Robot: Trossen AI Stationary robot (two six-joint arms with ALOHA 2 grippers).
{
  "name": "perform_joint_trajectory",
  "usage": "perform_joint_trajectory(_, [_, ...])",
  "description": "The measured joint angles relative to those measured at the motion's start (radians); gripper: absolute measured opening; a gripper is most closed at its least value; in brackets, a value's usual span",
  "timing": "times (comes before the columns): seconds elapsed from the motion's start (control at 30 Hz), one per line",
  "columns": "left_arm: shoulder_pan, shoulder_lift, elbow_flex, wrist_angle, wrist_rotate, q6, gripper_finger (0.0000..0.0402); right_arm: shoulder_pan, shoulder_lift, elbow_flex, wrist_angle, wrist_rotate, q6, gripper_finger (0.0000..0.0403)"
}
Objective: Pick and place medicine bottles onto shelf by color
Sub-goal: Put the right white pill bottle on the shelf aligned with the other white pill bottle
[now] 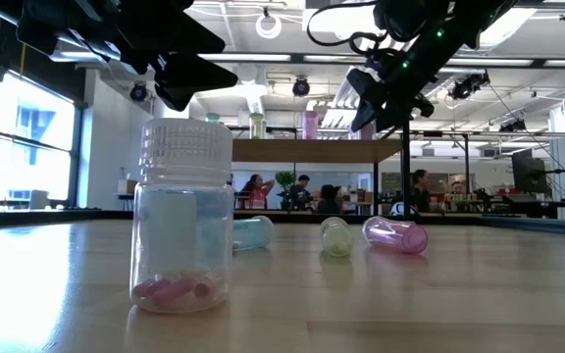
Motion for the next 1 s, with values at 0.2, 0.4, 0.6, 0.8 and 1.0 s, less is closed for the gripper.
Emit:
perform_joint_trajectory(0.2, [0.000,0.000,0.000,0.000,0.000,0.000,0.0225,-0.001,-0.037,-0.002,-0.014,-0.001,0.000,0.0206])
perform_joint_trajectory(0.4, [0.000,0.000,0.000,-0.001,0.000,0.000,0.0225,-0.001,-0.077,-0.002,-0.021,-0.001,0.006,0.0206])
perform_joint_trajectory(0.6, [0.000,0.000,0.000,-0.001,0.000,0.000,0.0225,0.000,-0.134,-0.002,-0.018,-0.002,-0.003,0.0206])
perform_joint_trajectory(0.8, [0.000,0.000,0.000,-0.001,0.000,0.000,0.0225,0.000,-0.218,-0.002,-0.015,-0.092,-0.041,0.0206])
perform_joint_trajectory(1.0, [0.000,0.000,0.000,-0.001,0.000,0.000,0.0225,0.000,-0.246,-0.001,-0.024,-0.286,-0.182,0.0206])
